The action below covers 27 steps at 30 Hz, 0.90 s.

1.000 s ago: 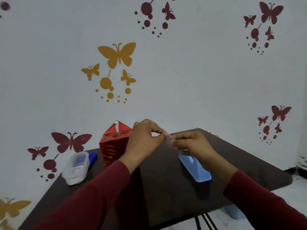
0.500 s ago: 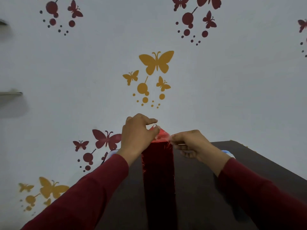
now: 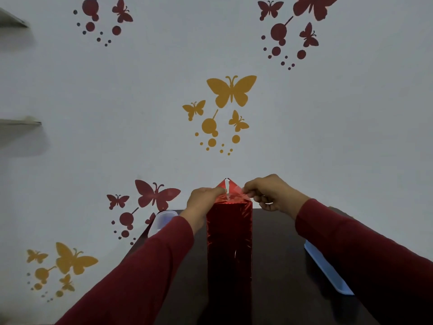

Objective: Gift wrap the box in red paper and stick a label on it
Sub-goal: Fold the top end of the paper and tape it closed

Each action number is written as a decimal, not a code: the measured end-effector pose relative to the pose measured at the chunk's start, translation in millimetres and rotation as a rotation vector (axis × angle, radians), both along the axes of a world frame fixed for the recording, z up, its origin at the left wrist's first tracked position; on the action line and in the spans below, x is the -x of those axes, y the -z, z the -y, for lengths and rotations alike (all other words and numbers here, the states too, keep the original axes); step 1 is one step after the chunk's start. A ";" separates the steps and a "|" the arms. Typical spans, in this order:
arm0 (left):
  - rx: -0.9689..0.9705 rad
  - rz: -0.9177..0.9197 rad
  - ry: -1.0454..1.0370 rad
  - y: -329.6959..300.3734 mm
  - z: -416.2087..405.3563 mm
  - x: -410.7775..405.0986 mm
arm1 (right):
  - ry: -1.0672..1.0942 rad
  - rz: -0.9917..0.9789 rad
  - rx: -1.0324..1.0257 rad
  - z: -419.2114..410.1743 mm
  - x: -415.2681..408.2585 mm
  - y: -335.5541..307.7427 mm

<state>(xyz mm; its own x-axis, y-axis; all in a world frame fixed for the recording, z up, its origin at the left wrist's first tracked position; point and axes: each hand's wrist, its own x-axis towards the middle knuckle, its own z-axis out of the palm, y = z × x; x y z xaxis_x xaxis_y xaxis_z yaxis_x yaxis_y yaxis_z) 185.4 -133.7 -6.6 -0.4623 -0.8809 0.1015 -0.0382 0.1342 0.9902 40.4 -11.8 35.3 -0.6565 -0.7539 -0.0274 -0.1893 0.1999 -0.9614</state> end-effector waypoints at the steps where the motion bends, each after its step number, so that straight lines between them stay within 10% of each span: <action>1: -0.015 -0.015 0.013 1.7 1.2 3.2 | -0.001 -0.004 -0.011 1.2 0.6 -0.4; 27: 0.064 -0.006 -0.051 15.1 8.2 14.9 | 0.030 -0.278 -0.152 20.5 3.2 -1.5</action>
